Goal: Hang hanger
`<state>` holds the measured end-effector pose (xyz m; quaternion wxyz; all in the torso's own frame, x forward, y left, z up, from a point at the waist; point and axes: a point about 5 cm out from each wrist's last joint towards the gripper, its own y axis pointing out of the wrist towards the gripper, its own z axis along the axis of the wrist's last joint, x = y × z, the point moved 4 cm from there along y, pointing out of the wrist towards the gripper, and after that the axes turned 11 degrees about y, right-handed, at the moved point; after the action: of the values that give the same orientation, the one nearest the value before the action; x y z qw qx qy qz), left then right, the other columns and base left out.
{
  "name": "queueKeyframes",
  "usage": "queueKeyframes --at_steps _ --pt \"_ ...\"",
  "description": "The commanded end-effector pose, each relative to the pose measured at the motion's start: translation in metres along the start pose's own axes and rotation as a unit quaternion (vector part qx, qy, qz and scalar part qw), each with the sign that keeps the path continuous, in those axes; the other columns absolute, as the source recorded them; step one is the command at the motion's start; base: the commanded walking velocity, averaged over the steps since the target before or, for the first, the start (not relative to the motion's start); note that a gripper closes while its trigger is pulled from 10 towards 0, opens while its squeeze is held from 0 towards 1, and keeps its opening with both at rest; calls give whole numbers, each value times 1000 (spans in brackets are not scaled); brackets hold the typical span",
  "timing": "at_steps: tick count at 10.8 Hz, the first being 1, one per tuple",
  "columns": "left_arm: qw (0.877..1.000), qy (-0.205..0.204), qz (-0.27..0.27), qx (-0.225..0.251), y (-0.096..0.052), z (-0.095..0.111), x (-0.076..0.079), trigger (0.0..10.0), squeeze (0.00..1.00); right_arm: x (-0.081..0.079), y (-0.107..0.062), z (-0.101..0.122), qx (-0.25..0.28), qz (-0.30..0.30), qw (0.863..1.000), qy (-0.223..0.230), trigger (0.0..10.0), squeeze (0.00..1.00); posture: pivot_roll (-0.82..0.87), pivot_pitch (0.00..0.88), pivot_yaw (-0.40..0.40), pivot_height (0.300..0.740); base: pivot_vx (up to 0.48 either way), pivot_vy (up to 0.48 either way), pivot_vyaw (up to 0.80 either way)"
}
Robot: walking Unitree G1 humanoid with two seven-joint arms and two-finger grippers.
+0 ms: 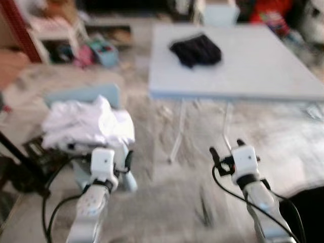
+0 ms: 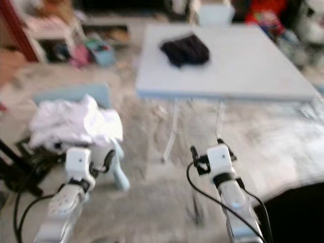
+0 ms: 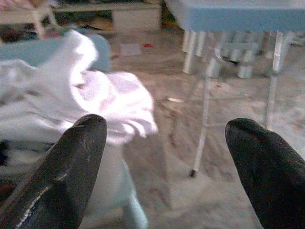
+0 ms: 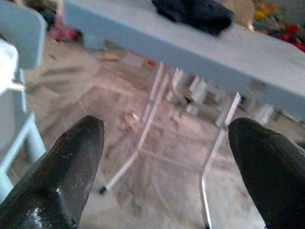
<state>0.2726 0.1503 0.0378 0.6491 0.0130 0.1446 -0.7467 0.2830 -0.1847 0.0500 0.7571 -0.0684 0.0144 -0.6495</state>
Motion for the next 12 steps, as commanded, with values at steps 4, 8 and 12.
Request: queueKeyframes --at_steps 4,8,12 --pt "1000 5 7 -4 0 -1 -6 10000 0 -6 2 4 9 9 1000 5 10000 0 -45 0 -33 740 457 0 0" --pt "1000 3 10 -5 1 -2 -6 10000 0 -7 2 4 10 13 1000 0 10000 0 -48 0 -36 740 414 0 155" --pt "1000 7 24 -3 3 0 -9 10000 0 -8 4 6 15 19 1000 -2 10000 0 -46 0 -39 740 0 0 759"
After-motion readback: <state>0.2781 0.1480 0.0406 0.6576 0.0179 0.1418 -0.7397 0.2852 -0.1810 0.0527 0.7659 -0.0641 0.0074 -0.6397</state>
